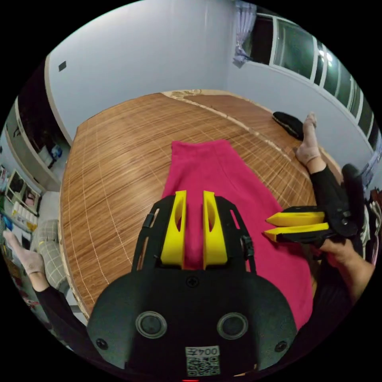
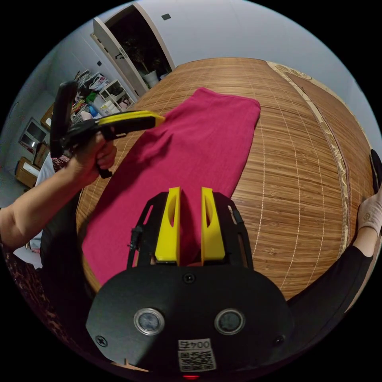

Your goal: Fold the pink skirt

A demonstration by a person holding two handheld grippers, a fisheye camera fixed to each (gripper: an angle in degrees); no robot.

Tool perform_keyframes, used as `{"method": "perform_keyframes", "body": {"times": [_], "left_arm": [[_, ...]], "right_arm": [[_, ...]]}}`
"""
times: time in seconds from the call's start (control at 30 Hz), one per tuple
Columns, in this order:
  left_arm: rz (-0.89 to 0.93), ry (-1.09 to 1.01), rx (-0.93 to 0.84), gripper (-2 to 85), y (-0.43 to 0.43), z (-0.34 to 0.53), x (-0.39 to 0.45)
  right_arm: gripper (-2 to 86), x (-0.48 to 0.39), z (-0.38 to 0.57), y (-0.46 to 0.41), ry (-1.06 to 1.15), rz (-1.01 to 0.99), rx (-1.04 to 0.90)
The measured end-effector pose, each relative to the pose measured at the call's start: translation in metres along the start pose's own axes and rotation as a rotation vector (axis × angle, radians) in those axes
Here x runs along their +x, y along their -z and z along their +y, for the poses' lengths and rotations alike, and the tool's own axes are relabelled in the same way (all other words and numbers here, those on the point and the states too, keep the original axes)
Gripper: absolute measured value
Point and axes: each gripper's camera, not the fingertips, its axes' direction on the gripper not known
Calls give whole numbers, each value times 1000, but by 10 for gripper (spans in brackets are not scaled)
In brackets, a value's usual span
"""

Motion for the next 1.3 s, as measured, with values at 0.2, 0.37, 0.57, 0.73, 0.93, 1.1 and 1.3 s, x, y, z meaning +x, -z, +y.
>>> {"method": "perform_keyframes", "body": {"times": [0.2,0.37,0.57,0.73,0.93,1.1,1.3], "left_arm": [[-2,-71,-65,75,-28,-2,20],[16,-68,-56,70,-36,-4,27],[-7,-80,-51,70,-46,-5,39],[26,-64,-51,69,-53,-7,40],[9,-72,-50,69,-60,-9,48],[-21,-91,-48,67,-64,-10,56],[-8,-83,-48,67,-69,-12,55]], "right_arm": [[98,-2,-14,3,22,17,12],[106,-9,-20,3,80,64,63],[114,-23,-32,2,138,170,63],[120,-27,-42,4,165,199,63],[140,-4,-58,32,54,107,229],[141,32,-105,38,-68,138,232],[141,61,-168,27,-166,137,171]]}}
